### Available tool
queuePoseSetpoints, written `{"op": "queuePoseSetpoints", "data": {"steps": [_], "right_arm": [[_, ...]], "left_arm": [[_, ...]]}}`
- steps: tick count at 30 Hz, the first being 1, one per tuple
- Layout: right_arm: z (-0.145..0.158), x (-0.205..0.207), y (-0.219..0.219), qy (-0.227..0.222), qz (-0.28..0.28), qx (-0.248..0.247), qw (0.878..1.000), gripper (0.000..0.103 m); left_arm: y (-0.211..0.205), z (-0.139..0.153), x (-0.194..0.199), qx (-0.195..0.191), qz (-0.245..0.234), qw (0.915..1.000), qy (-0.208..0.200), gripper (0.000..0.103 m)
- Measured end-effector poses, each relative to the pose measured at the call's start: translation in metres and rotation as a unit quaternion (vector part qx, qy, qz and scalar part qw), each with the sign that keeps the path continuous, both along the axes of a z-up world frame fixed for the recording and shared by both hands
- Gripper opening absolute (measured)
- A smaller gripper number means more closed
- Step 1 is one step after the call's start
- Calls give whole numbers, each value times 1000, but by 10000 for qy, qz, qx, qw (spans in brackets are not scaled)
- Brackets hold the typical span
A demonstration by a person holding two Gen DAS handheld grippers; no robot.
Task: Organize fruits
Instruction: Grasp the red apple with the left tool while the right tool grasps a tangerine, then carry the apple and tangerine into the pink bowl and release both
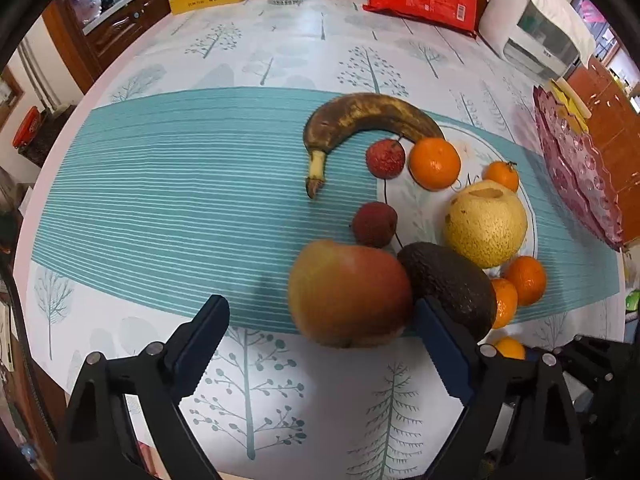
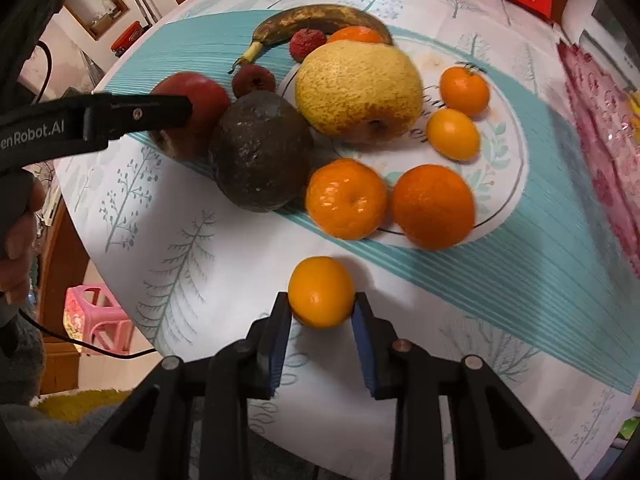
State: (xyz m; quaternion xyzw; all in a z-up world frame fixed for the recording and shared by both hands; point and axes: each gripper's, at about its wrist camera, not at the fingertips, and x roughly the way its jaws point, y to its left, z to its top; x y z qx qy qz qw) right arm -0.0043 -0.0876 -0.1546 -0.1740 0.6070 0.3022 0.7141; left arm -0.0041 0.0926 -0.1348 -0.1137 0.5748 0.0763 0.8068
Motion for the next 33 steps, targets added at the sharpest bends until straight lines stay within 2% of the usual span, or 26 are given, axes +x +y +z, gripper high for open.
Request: {"op": "queuePoseSetpoints", "data": {"steps": [3,8,11,17,21,22,26,33], "right_arm": [[9,2,-8,-66,-2,99,9999,31],[25,11,-21,-255,-214,197,9993,31],[30,21,-33,-314,-378,250,9985,30],[39,26,-47,-433,-551,343,9970,30],[46,29,-50,-503,-588,418,9961,30],[47,29,-50,-517,-599,433,9959,30],[58,36,-58,-636,-689,562,9940,30],[83,56,-86,-890,-1132,920,9853,30]], "left_arm": [[-1,-7,1,-67,-37,9999,108,88],[-1,-22,1,-464,-50,9984,311,69],[-4,-29,-2,-641,-53,9973,350,66],[-8,-26,0,-515,-35,9984,211,65],[-11,-24,4,-271,-83,9995,165,64],[-13,-22,2,-126,-94,9998,127,64],[-14,-2,-3,-60,-110,9999,-74,64],[-38,77,9,113,-564,9952,-789,64]]}}
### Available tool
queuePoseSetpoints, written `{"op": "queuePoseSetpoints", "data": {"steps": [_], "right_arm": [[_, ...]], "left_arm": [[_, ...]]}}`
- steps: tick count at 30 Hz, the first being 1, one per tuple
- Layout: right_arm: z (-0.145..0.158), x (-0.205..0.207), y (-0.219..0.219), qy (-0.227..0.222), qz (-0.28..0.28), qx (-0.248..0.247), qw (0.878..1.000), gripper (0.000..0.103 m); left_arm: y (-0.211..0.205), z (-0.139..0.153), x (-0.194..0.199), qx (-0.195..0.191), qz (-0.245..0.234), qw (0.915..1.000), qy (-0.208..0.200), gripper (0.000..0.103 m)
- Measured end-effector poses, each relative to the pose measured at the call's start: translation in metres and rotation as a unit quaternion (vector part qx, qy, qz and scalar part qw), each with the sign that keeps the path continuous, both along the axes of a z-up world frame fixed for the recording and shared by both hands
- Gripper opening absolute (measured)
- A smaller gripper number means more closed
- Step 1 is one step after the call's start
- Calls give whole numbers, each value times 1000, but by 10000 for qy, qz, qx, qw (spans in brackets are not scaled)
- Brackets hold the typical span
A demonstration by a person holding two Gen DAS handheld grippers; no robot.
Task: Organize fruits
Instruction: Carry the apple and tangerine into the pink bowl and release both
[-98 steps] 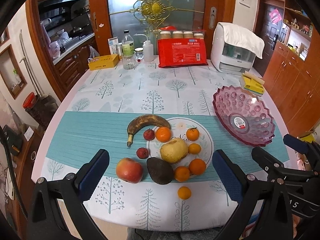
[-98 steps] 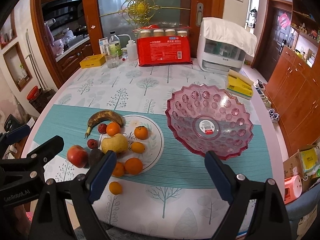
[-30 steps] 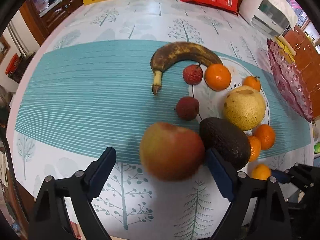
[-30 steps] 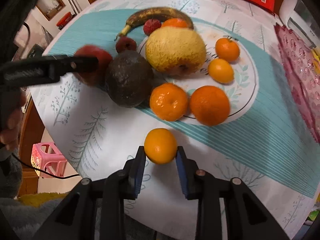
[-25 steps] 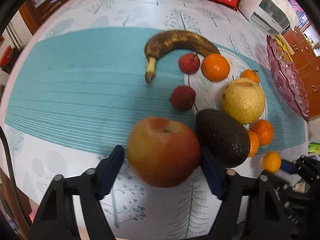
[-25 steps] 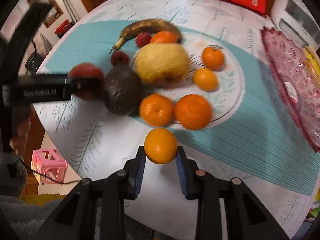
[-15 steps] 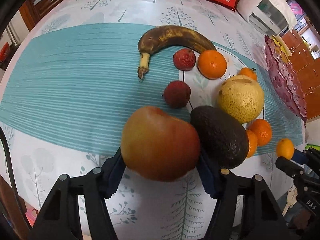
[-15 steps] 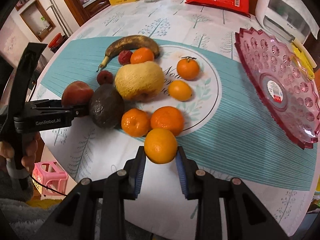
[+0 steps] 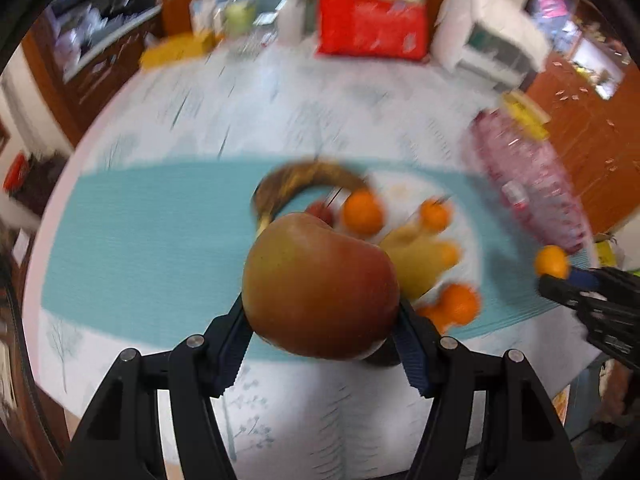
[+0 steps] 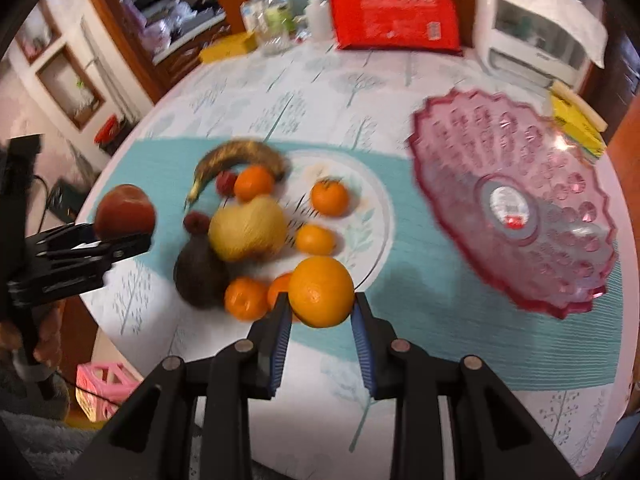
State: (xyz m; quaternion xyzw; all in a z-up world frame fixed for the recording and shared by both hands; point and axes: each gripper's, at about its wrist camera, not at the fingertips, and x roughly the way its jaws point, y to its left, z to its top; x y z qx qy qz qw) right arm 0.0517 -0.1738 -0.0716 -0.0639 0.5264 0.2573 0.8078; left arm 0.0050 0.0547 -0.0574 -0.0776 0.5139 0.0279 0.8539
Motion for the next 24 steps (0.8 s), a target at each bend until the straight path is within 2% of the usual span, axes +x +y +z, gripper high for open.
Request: {"op": "queuePoseSetpoints", "data": {"steps": [2,5,10,13,16,24], "right_arm": [[9,8,-11,-145,-204,45,9997,30],[22,25,-35,-343,-620,89,9974,30],[28,60,-84,-454,-1471,29,9881,30],[21,79,-112,-381,-1922,8,9806,30],[5,94,-130,-285,-2204,-173,9748,30],[-43,113,-150,125,-2442,-611,9677,31]], "left_arm": [[-19,29,11,59,-292,9991,-305,64],[-49,57,31,99,-728,9955,-602,64],[-114,72,79,81,-1623,9833,-825,64],[-152,60,108,30,-2000,9767,-771,64],[-187,35,140,5,-2255,9726,-558,64],[-245,-28,183,221,-2700,9626,14,64]]}}
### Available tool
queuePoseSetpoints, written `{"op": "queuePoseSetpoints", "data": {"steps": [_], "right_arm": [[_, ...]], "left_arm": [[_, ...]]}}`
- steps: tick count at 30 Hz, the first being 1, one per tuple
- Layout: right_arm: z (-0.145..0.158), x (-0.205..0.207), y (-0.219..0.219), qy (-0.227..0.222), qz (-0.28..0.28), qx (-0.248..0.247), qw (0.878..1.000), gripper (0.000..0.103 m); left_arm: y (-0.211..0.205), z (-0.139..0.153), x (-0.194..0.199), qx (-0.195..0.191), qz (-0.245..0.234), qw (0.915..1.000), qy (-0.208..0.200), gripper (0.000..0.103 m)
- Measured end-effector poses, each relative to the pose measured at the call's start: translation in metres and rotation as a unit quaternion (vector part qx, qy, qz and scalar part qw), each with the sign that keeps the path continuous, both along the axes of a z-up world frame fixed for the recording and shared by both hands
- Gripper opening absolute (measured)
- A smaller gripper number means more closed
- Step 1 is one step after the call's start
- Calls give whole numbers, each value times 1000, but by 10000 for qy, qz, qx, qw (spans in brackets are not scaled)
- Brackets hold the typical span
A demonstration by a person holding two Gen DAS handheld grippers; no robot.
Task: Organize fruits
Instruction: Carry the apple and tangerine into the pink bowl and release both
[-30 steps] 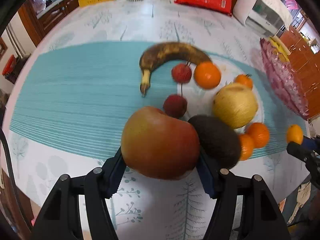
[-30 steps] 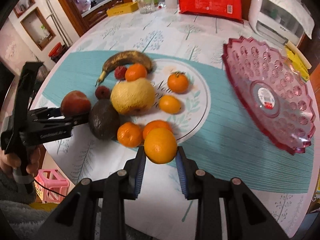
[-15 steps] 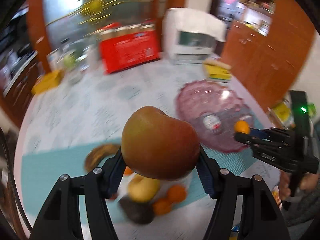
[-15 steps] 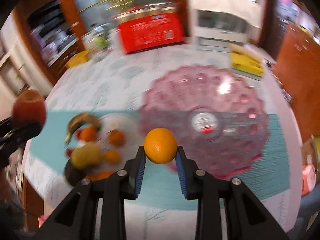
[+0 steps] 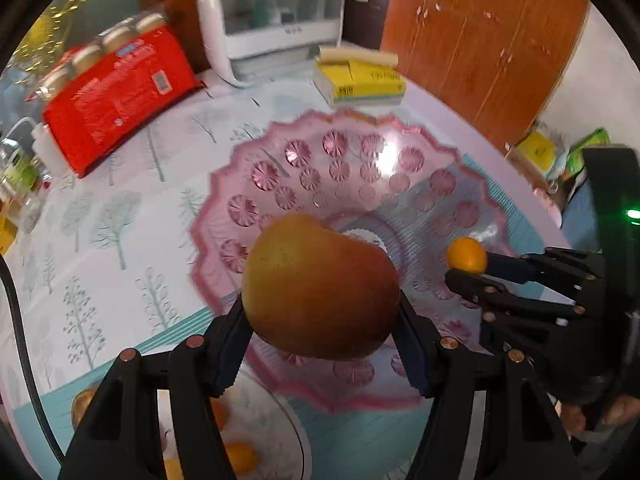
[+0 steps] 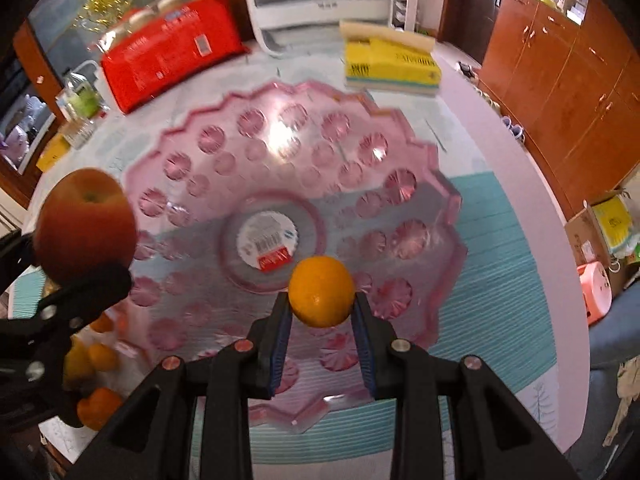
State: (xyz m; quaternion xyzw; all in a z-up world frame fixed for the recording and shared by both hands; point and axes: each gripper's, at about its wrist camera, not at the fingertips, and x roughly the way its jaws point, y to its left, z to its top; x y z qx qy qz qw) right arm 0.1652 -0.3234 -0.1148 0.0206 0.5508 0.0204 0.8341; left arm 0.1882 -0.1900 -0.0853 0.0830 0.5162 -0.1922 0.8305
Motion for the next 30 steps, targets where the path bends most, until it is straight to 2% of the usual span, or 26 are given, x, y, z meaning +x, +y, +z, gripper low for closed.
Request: {"op": "queuePoseSetpoints", "data": {"steps": [9,13,14,18,20,23,30], "right_arm": [[-11,0,-3,72,2,-29,10000,33],[-7,1,-3,-50,-26,25,10000,54],[-6,1,-2,-75,-35,29,10000,59],[-2,0,-2,-119,-72,5,9999,59],[-1,-1,-3,-117,-101,31,9999,59],[2,-2,-4,-97,-139,107,9998,60],[21,-11,2,-220,-52,190,9996,62]], "left_arm": [[-10,-36,16,223,-64,9992,323,65],[-9,-44,16,343,-62,9983,473,65],[-8,-43,14,347,-87,9985,424,66],[-5,-35,8,352,-30,9989,305,70],[-1,-27,6,262,45,9995,193,85],[8,-11,2,122,195,9997,9,88],[36,12,-3,-166,707,9974,-2,89]]}}
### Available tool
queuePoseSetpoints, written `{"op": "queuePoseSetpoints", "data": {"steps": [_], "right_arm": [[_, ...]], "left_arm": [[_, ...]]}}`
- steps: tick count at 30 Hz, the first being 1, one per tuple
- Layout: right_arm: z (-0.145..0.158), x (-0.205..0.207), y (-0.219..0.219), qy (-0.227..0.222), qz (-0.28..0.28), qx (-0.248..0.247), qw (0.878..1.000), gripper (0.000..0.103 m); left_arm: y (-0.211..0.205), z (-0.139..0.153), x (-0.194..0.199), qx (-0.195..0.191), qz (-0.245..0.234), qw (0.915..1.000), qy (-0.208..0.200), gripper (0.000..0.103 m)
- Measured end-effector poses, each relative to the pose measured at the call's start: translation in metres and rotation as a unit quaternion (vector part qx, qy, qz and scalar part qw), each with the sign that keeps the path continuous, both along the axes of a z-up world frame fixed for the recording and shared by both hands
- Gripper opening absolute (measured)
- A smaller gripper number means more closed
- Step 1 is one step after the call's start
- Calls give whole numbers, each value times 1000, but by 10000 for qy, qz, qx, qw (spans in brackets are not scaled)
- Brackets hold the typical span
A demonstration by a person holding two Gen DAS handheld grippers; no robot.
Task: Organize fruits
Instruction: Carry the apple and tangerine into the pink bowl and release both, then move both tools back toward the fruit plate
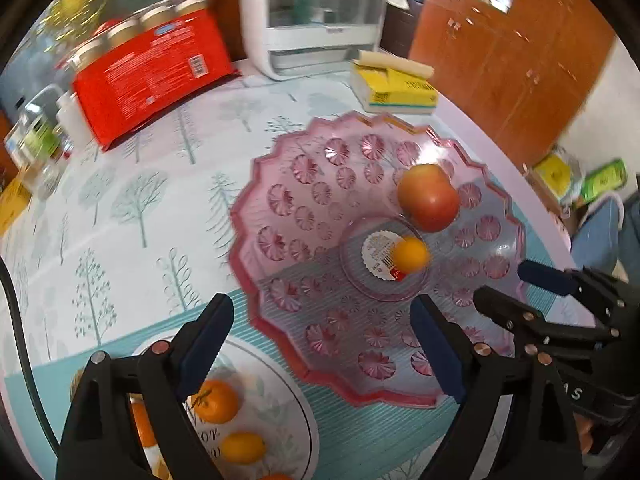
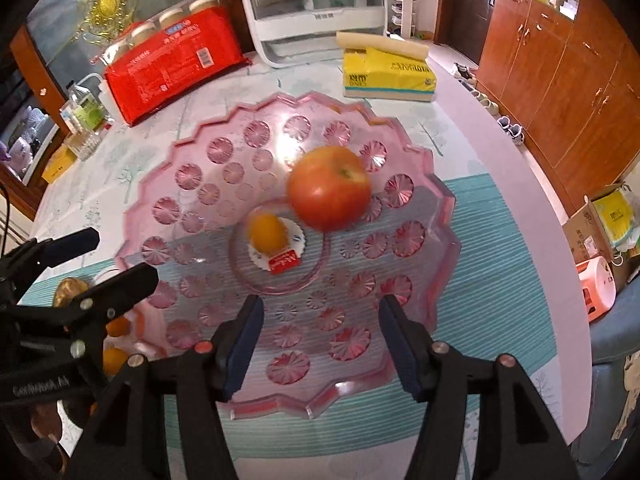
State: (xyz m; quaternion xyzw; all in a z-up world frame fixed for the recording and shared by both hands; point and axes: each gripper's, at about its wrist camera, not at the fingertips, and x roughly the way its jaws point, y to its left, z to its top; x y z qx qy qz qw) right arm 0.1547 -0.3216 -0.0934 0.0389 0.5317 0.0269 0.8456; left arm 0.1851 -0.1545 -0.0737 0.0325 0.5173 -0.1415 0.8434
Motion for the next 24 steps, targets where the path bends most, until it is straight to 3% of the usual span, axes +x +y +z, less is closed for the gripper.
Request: {"op": "queuePoseSetpoints", "data": {"steps": [6,12,19,24], "right_arm": [[19,-8,7,-81,7,-60,9999,65],[35,-18,11,-233,36,-100,9997,65],[59,-38,23,-762,200,-74,9969,65],[77,-55,38,-1173,431,-73,9921,65]], "left_arm": [[19,21,-16,-78,227,9992,-332,89],[26,44,-38,-49,153,9978,-647,89],[43,65,-64,-231,299,9955,-864,89],[53,80,-86,-155,369,9930,-1115,89]]}}
